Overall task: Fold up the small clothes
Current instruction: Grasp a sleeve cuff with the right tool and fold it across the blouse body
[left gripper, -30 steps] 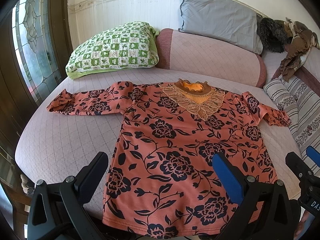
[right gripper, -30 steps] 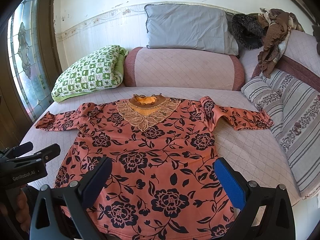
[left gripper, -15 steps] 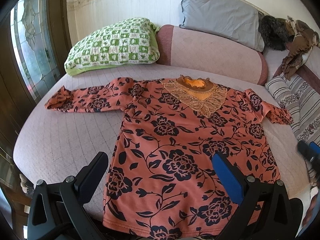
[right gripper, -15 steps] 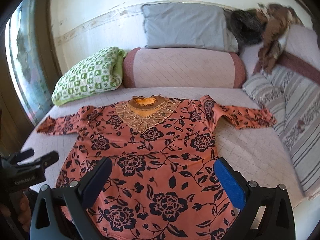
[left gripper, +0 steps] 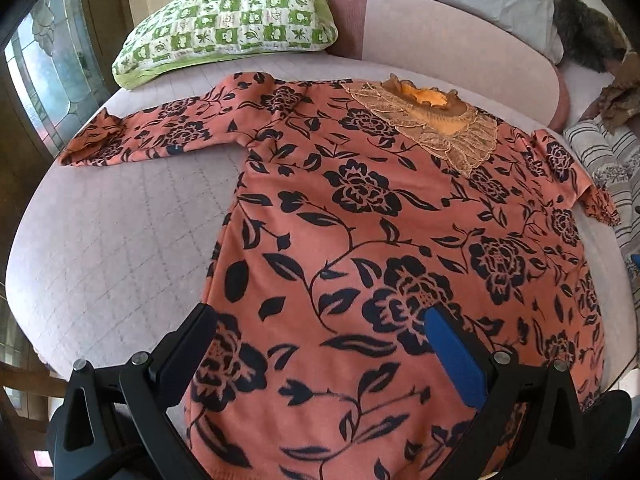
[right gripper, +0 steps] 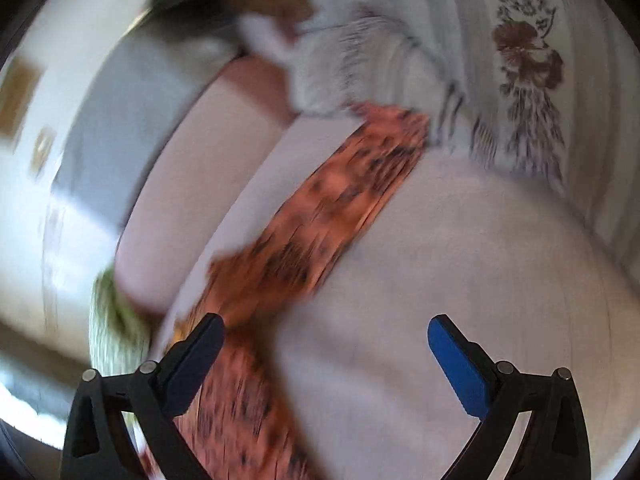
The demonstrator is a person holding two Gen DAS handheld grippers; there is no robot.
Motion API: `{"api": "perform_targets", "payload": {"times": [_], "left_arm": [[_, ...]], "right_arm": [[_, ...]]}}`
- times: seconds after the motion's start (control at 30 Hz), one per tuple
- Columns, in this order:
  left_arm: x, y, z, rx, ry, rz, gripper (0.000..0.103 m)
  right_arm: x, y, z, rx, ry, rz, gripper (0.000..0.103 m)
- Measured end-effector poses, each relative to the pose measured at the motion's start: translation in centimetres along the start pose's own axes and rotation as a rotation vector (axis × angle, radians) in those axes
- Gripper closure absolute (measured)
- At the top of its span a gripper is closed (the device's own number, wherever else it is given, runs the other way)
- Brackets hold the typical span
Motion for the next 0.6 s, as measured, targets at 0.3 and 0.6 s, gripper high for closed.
{"api": "perform_targets", "payload": {"times": [0.3,0.6], "left_arm": [[3.6,0.0,1.6,0.05,0.136,0.026,0.0],[2.1,-0.6,3.7,0.022,0.082,-0.003,0.0]], "right_arm": [[7.0,4.9,10.1,-0.232,0.049,0.021,0.031],[9.1,0.0,11.3,-0.24,0.075,-0.123,0.098]]}}
Point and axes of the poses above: each gripper's, at about its wrist camera, not at the fingertips, and z roughly the way its jaws point, y to its right, x to its top, the point moved 9 cm from there along z, roughly the way its jaws point, and after that the axes turned 12 degrees about y, right-handed, at the moved point
